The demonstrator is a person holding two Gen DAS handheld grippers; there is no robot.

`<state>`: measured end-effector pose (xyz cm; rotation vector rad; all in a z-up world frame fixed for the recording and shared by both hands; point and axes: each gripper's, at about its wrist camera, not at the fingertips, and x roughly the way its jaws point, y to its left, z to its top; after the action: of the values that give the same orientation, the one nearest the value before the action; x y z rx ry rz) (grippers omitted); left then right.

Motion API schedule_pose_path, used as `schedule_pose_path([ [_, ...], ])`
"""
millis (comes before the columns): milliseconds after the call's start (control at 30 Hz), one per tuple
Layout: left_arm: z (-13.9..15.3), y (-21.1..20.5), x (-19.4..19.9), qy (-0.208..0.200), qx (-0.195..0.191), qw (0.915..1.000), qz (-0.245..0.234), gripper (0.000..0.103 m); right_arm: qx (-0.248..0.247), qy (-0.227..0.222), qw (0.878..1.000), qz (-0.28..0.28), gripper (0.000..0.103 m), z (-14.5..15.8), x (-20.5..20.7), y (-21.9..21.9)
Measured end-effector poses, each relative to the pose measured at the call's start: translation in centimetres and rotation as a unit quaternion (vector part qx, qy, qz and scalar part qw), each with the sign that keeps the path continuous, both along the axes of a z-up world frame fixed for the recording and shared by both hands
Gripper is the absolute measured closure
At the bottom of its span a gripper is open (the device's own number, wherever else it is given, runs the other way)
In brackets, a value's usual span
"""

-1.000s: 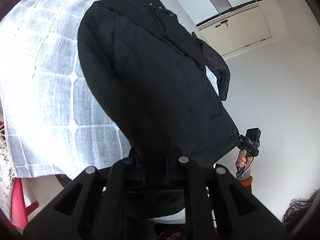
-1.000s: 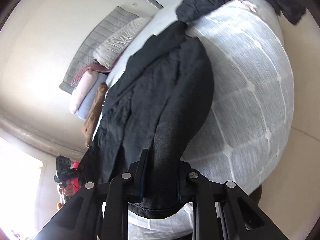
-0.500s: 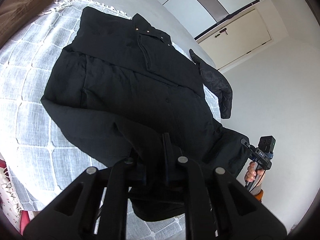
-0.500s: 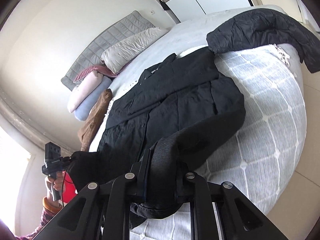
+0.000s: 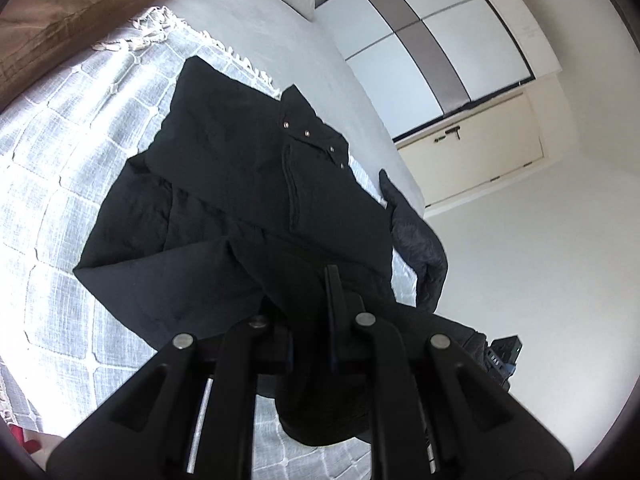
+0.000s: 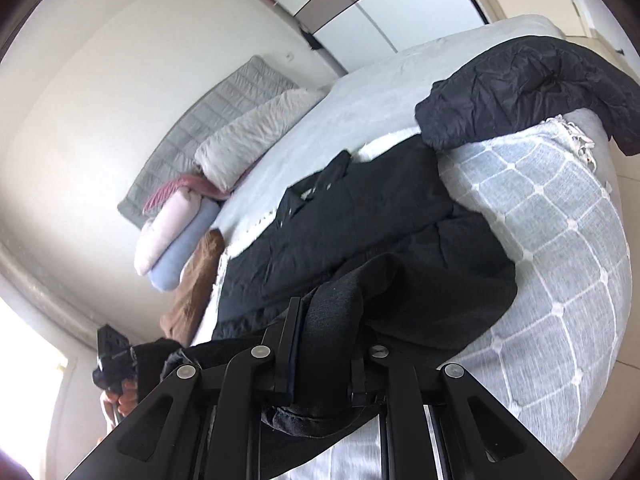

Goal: Fold large clothes
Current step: 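Lift the hem with both grippers and fold it toward the collar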

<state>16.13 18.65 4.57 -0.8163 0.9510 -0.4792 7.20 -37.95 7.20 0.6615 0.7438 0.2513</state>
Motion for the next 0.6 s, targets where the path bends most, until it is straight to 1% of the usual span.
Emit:
schedule_pose_path([
  [133, 1.0, 2.7, 1.5, -0.010, -0.015, 0.9988, 0.045, 0.090, 0.013, -0.004, 0.999, -0.040, 0.088, 0.8, 1.5, -1.8],
  [233, 1.4, 4.4, 2.6, -0.017, -0.013, 0.9972, 0.071, 0.091, 0.028, -0.008, 0.998, -0.062, 0.088, 1.2, 3.0, -3.0],
  [300, 1.2, 4.9, 3.7, -0.017, -0.007, 0.9966, 0.080, 0.091, 0.037, -0.007, 0.997, -0.065, 0.088, 1.2, 4.4, -3.4],
  [467, -1.2, 4.7, 7.0, -0.007, 0.013, 0.9957, 0.091, 0.091, 0.019, 0.003, 0.998, -0.063, 0.088, 0.5, 8.8, -3.0],
  [600, -4.3, 4.4, 10.2, 0.009, 0.025, 0.9951, 0.095, 0.091, 0.018, 0.025, 0.997, -0.067, 0.088, -2.2, 13.2, -3.1],
])
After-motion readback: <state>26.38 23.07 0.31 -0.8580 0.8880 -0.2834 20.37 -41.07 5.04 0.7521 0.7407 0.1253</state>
